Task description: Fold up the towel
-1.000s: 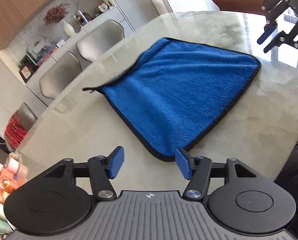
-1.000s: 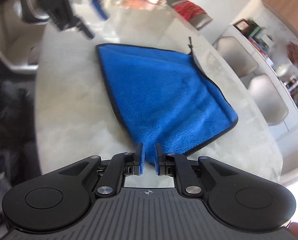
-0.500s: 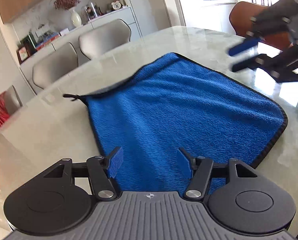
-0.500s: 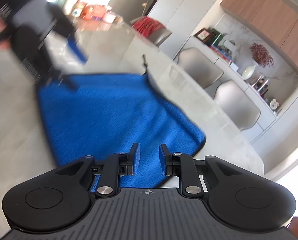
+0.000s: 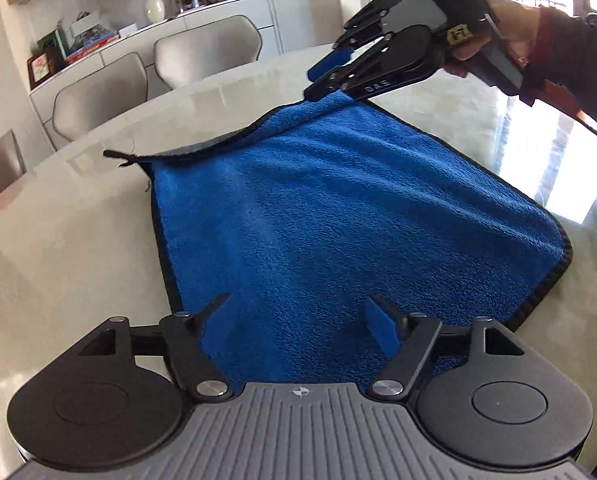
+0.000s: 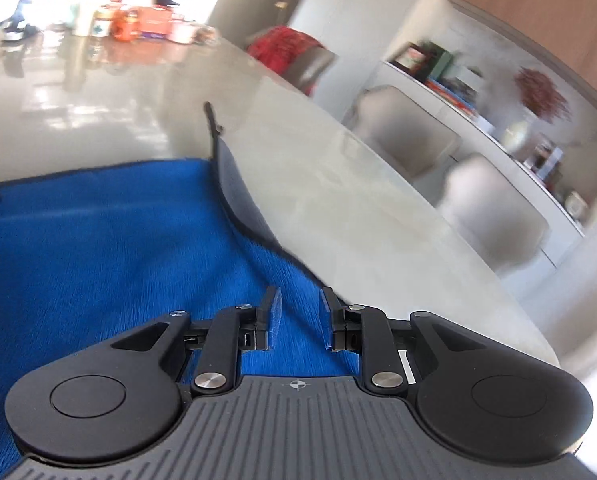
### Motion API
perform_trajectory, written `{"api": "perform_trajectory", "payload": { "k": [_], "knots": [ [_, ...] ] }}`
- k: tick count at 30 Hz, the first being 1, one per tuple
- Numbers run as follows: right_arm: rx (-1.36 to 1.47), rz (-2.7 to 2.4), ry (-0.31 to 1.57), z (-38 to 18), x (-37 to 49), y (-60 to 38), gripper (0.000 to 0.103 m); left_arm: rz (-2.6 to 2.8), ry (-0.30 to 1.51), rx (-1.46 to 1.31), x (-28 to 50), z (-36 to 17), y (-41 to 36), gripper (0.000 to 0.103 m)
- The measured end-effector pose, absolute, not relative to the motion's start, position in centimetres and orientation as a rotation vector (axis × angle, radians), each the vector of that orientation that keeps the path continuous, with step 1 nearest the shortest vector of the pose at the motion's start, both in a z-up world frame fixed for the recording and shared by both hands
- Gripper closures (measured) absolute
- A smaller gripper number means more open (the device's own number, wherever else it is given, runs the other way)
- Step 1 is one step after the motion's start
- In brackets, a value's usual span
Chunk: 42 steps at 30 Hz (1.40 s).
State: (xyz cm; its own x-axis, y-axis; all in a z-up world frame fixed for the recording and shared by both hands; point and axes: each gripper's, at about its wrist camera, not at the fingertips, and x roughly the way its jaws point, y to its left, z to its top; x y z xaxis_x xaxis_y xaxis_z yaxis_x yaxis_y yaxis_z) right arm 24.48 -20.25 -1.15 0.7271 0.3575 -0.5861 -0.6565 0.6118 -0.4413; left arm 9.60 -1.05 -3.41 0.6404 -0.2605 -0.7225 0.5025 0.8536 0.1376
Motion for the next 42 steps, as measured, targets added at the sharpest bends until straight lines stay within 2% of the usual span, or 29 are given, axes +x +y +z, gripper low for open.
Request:
{"api": "perform_trajectory", "payload": {
  "k": [4, 11, 15, 26, 27, 28, 29, 30, 40, 41, 42],
  "knots": [
    [-0.77, 0.678, 0.491, -1.9, 26.9, -18.1, 0.082, -0.43, 0.791, 0.275, 10.1, -3.4, -0.4, 0.021],
    [-0.899, 0.765, 0.53, -3.4, 28.8, -15.7, 0.081, -0.428, 0.824, 0.201, 10.7, -3.8, 0.3, 0.02],
    [-0.952, 0.79, 0.535, -3.9, 29.3, -14.8, 0.074, -0.43, 0.82, 0.2, 10.5, -3.9, 0.3, 0.02],
    [-0.984, 0.885, 0.584, -4.0, 30.2, -14.7, 0.074, -0.435, 0.81, 0.202, 10.4, -4.2, 0.4, 0.015],
    [-0.973, 0.886, 0.593, -3.9, 30.5, -14.7, 0.074, -0.435, 0.81, 0.201, 10.5, -4.2, 0.5, 0.014],
    [-0.959, 0.891, 0.604, -3.8, 30.6, -14.8, 0.079, -0.436, 0.809, 0.2, 10.4, -4.2, 0.5, 0.014],
    [-0.948, 0.899, 0.617, -3.8, 30.6, -14.8, 0.084, -0.436, 0.808, 0.201, 10.4, -4.2, 0.5, 0.014],
    [-0.938, 0.893, 0.622, -3.7, 30.7, -14.9, 0.094, -0.436, 0.806, 0.201, 10.4, -4.3, 0.5, 0.014],
    [-0.865, 0.636, 0.571, -3.5, 33.6, -16.0, 0.094, -0.433, 0.806, 0.201, 10.3, -4.4, 0.6, 0.012],
    [-0.858, 0.61, 0.566, -3.5, 33.9, -16.1, 0.093, -0.433, 0.807, 0.201, 10.3, -4.4, 0.6, 0.012],
    [-0.855, 0.589, 0.56, -3.5, 34.0, -16.3, 0.088, -0.431, 0.808, 0.202, 10.3, -4.4, 0.6, 0.011]
  ]
}}
